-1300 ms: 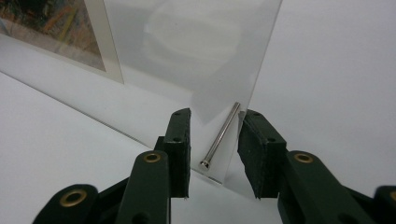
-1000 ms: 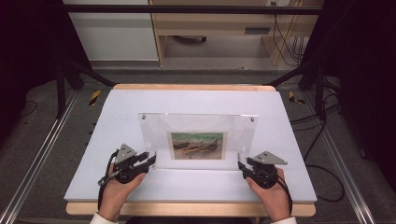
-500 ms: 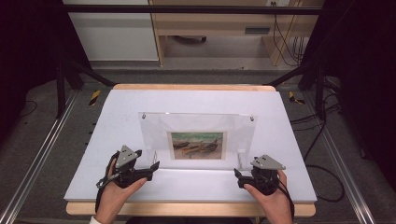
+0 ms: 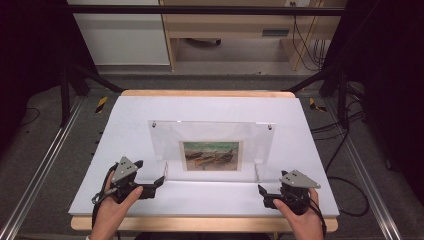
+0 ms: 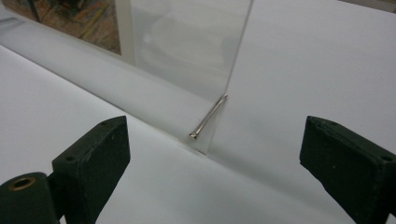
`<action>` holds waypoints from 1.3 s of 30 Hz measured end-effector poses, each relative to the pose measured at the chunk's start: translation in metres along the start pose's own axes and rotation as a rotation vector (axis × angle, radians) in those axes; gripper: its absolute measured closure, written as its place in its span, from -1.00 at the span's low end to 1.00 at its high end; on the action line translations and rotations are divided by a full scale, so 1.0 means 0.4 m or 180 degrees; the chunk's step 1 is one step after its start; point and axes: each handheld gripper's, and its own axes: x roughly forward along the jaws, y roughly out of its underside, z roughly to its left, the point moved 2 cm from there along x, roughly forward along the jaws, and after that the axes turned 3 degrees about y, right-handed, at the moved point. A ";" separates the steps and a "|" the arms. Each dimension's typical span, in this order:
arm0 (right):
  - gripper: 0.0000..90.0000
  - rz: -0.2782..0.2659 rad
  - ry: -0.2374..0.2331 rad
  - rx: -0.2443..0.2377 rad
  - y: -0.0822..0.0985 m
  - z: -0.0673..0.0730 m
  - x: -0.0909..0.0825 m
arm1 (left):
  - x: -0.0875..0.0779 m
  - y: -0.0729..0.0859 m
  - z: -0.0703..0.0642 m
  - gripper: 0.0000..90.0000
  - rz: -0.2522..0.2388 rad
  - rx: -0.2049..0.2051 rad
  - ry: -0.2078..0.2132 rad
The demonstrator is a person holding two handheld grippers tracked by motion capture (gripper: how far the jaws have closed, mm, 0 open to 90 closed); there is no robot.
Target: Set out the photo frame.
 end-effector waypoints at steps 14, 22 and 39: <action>-0.80 0.0056 0.0078 0.0084 -0.017 -0.082 0.005 | -0.032 -0.047 0.096 -0.90 -0.0009 0.0054 -0.0176; -0.78 0.0088 0.0171 0.0142 -0.023 -0.130 0.012 | -0.038 -0.035 0.148 -0.89 -0.0008 -0.0072 -0.0319; -0.73 0.0189 0.0499 0.0344 -0.002 -0.212 0.041 | -0.011 0.003 0.226 -0.88 0.0038 -0.0184 -0.0625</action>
